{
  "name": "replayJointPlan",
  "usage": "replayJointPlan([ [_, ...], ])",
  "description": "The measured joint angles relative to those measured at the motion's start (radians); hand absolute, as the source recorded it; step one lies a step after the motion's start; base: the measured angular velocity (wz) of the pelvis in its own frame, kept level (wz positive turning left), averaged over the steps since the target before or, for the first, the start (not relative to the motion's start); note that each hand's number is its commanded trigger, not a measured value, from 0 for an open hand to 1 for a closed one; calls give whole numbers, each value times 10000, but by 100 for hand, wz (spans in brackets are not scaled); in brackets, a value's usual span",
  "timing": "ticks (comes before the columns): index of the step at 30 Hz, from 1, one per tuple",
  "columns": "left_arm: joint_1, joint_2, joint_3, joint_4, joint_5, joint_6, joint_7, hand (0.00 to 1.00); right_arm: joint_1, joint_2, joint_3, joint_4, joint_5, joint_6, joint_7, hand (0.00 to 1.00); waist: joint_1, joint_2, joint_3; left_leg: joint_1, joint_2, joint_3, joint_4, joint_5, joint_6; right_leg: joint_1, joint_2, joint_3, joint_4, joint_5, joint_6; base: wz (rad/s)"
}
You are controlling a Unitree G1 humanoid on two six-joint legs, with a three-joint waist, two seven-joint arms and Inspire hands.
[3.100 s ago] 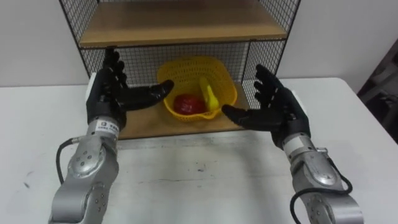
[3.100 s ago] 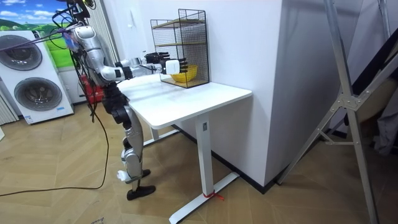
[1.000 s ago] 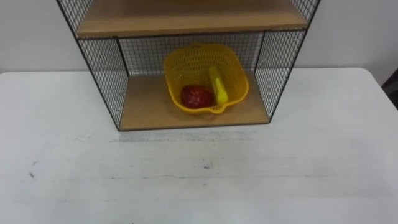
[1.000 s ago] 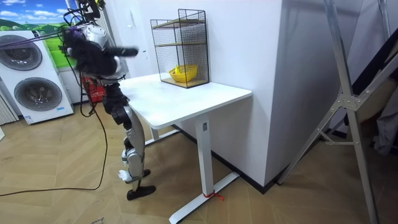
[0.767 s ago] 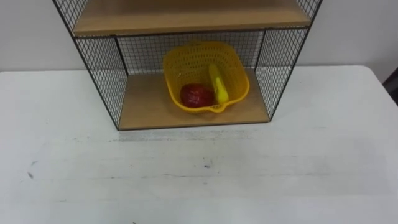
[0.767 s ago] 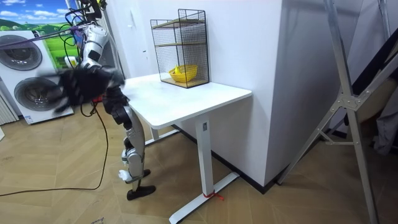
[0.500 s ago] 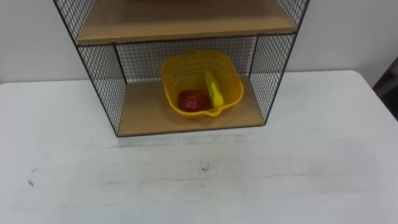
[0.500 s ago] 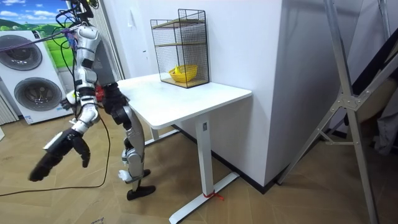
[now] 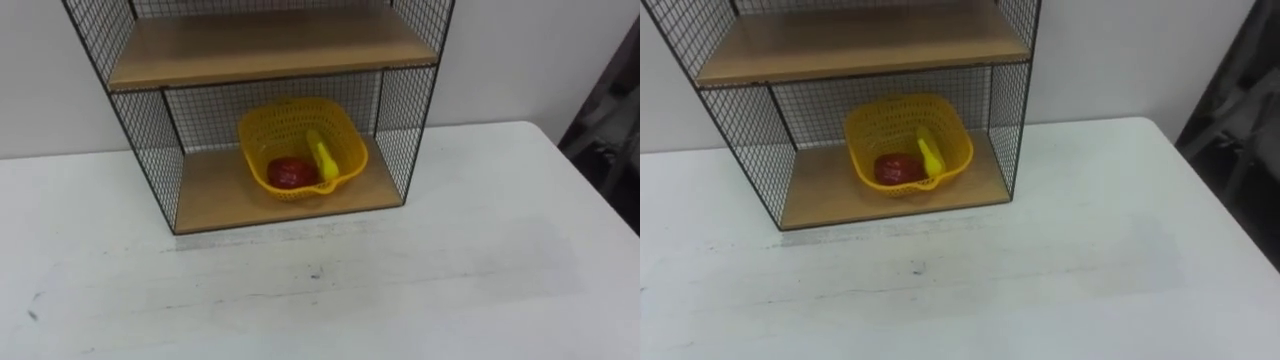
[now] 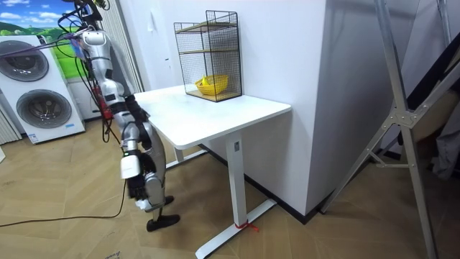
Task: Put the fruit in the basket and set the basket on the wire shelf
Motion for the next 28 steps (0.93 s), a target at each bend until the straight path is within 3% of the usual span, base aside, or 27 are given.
replayJointPlan([
  [1, -110, 25, -258, 10, 337, 21, -204, 0, -82, -25, 138, -30, -270, 35, 179, 0, -25, 10, 23, 11, 1, -2, -6, 2, -2, 9, 5, 4, -9, 10, -15, -4],
  [3, -222, 81, -906, -86, 1349, 407, -655, 0, -260, -54, 655, -247, -1171, 290, 796, 0, 11, 1, 186, 19, 0, -21, -20, 51, 31, 11, 12, -15, -29, 24, -28, 3],
  [8, -318, 84, -2128, -137, 2627, 1128, -1005, 0, -607, 47, 2133, -405, -3262, 647, 1603, 0, 20, -40, 233, 9, -5, 44, -178, 137, 27, -63, 11, -3, -52, 34, -39, 1],
  [12, -317, 62, -2965, -158, 2938, 1188, -1026, 0, -971, 324, 2872, -422, -4051, 626, 1783, 0, 41, -74, 238, -23, 14, 72, -204, 155, 26, -53, 36, 4, -175, 102, -47, 0],
  [17, -329, -145, -3229, -265, 3110, 1287, -1015, 0, -1064, 733, 3502, -751, -4034, 592, 1890, 0, 50, -105, 234, -23, 14, 70, -202, 158, 28, -36, 41, 9, -197, 121, -46, 0],
  [22, -302, -305, -3279, -245, 3121, 1471, -1009, 0, -853, 799, 3553, -698, -4069, 578, 2255, 0, 36, -130, 223, 8, 2, 70, -206, 158, 27, 6, 43, 1, -200, 119, -45, 0],
  [25, -306, -355, -3280, -283, 3114, 1658, -1034, 0, -603, 798, 3610, -420, -4252, 653, 2313, 0, 2, -129, 202, 89, 10, 54, -206, 158, 28, 61, 41, 28, -165, 116, -48, 0],
  [28, -246, -352, -3275, -291, 3096, 1841, -1085, 0, -214, 798, 3590, -353, -4250, 1068, 2564, 0, -29, -142, 168, 240, 13, 46, -205, 155, 28, 185, 39, 58, -144, 86, -45, -1],
])
